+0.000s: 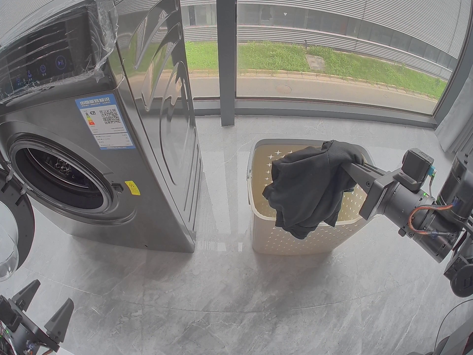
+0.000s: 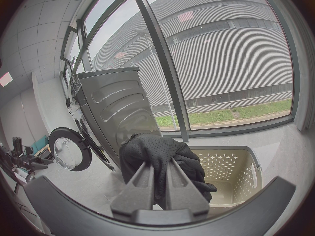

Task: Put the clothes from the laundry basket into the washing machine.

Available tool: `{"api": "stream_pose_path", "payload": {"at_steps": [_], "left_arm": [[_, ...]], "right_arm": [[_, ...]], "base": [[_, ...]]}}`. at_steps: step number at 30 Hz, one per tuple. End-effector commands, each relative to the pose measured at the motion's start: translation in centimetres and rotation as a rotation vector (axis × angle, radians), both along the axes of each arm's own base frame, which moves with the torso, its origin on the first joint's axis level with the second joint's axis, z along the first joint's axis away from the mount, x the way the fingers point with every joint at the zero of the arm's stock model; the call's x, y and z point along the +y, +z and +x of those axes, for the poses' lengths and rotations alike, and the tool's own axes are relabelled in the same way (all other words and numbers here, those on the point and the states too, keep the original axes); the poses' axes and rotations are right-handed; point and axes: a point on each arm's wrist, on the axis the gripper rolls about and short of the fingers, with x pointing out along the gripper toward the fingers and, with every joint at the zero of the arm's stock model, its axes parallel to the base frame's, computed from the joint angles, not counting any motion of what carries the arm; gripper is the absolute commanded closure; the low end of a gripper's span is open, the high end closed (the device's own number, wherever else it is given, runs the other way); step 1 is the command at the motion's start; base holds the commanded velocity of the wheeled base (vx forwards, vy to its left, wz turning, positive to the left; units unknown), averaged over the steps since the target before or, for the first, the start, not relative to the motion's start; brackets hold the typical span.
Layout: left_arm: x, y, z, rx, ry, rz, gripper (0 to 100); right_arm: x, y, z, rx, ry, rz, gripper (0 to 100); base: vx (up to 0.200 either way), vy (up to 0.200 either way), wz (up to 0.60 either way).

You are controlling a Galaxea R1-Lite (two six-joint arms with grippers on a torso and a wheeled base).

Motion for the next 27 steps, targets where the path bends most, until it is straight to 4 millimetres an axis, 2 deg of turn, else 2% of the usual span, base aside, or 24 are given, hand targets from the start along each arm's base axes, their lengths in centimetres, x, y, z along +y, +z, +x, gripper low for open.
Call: {"api": "stream_pose_path", "payload": {"at_steps": [1,7,14,19,23,27], "left_arm": [[0.1,-2.2,-2.6,-0.072,0.049,0.034,0],[0.0,-2.8,-3.2,-0.103,0.059,0.030,0],[0.0,-2.8,-3.2,-0.108,0.071,0.033,0],[0.3,-2.9,-3.4,-0.108,0.193,0.061,0],[0.3,-3.5,-3.5,-0.055,0.186,0.121,0],[0.3,-3.5,-3.5,-0.074,0.176,0.123,0]], "right_arm": [[0.0,0.5,-0.6,-0.016,0.015,0.012,100],[0.1,0.5,-0.6,-0.016,0.016,0.012,100],[0.0,0.2,-0.8,-0.008,0.016,0.007,100],[0.0,-0.2,-0.8,0.003,0.019,-0.001,100],[0.1,-0.3,-0.8,0.007,0.022,-0.004,100],[0.3,-0.4,-0.9,0.008,0.032,-0.003,100]], "base": [[-0.200,0.000,0.00],[-0.200,0.000,0.00],[-0.029,0.000,0.00],[-0.200,0.000,0.00],[0.000,0.000,0.00],[0.000,0.000,0.00]]}}
